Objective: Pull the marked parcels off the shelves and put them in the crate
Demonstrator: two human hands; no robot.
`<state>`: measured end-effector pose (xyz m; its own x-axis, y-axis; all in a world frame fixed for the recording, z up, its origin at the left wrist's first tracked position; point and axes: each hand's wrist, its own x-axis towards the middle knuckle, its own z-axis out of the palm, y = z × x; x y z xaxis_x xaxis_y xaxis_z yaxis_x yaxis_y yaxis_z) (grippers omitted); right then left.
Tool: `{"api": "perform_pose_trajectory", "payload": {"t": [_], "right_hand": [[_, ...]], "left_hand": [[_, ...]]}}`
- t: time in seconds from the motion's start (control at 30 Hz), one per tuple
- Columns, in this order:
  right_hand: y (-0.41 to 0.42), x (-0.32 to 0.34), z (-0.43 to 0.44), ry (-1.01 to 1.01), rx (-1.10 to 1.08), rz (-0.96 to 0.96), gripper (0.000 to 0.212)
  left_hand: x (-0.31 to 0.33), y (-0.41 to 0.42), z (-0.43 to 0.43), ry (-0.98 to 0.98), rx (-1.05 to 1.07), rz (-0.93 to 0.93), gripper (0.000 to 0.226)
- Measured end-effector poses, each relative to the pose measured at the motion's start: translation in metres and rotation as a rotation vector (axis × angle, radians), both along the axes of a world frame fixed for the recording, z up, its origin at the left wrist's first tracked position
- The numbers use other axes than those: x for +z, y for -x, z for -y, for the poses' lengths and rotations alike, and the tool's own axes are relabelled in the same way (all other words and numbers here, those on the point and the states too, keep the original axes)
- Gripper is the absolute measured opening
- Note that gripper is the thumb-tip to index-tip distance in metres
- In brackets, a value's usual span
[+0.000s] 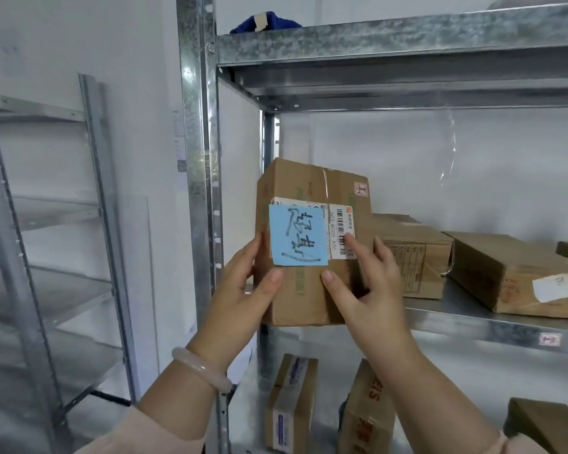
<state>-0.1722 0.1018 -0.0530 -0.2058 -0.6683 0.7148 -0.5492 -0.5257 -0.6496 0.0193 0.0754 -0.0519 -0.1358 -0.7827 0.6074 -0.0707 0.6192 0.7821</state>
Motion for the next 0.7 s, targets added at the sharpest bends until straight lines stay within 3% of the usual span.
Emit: {"api": "perform_pose_trajectory", "payload": {"t": [0.1,0.23,0.4,0.53,0.7], "right_hand": [[0.0,-0.014,-0.007,0.007,-0.005,-0.051,0.059],[-0.003,-0.035,-0.024,-0.01,-0.012,-0.089,0.061],[-0.021,-0.059,-0.059,-0.015,-0.102,-0.085,0.063],[-0.054,-0.082,-0.083,0.0,-0.185,-0.095,0.062],[-0.138,-0.119,-0.101,-0.094,-0.136,-0.115,0.06]], "left_hand": [[-0.013,0.002,-0.017,0.05,0.082,0.036,0.075],[-0.041,-0.004,-0.027,0.062,-0.008,-0.073,0.078],[-0.065,-0.025,-0.045,0.146,0.043,0.203,0.069],[-0.084,-0.056,-0.064,0.139,-0.052,0.222,0.052],[-0.121,-0.143,-0.086,0.057,-0.005,0.252,0.053]]}}
